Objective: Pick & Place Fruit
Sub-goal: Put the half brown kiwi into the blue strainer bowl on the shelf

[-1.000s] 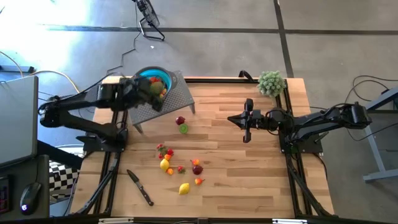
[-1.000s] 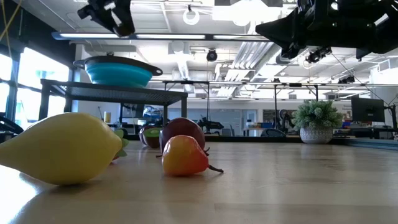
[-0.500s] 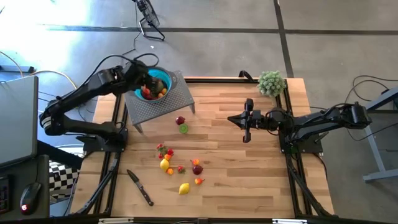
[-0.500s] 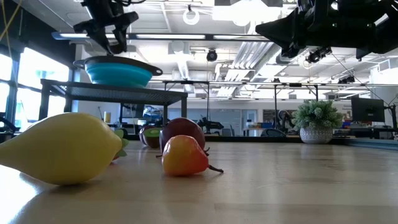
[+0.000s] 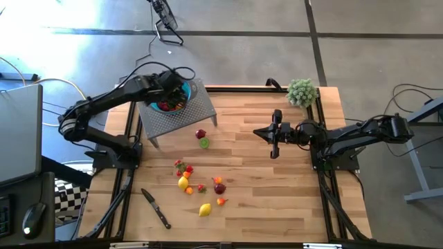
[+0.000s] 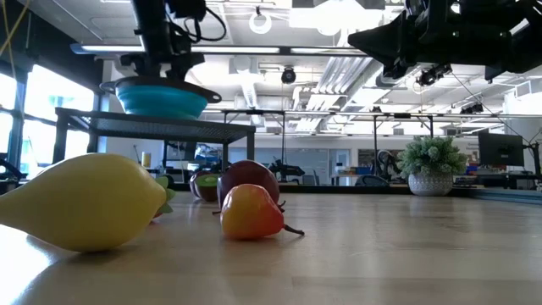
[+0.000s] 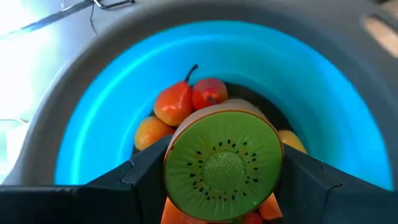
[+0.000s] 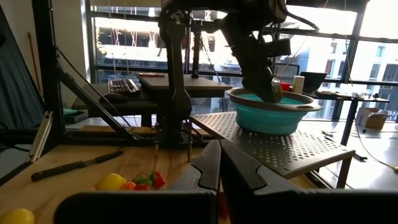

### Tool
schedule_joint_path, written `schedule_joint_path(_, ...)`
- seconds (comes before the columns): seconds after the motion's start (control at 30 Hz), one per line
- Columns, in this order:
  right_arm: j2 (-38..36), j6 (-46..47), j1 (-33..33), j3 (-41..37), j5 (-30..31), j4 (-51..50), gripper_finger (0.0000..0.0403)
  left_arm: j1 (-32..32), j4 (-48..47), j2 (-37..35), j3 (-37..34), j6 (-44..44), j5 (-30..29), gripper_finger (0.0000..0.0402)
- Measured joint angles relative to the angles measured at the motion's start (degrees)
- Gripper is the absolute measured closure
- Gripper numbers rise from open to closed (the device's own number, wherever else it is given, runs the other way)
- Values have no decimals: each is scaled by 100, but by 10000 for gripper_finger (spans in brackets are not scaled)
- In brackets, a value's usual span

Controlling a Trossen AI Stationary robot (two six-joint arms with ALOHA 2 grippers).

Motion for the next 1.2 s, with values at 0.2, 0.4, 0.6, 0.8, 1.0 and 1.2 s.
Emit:
schedule_joint_path(0.2, 0, 0, 1, 0, 1, 0, 400, 0, 48, 243, 4, 261, -78, 174)
schedule_joint_path(0.4, 0, -2, 1, 0, 1, 0, 400, 0, 46, 280, 7, 294, -96, 174)
schedule_joint_path(0.6, -2, -2, -5, 0, 2, -2, 400, 0, 12, 290, 0, 79, -131, 162)
schedule_joint_path(0.8, -2, -2, -5, 0, 0, -3, 401, 0, 5, 295, -7, 146, -126, 134)
schedule_joint_path(1.0, -2, -2, -5, 0, 0, -2, 401, 4, 11, 281, -7, 269, -158, 129)
schedule_joint_path(1.2, -2, -68, -7, 0, 2, -2, 401, 2, -266, 275, 318, 444, -168, 128)
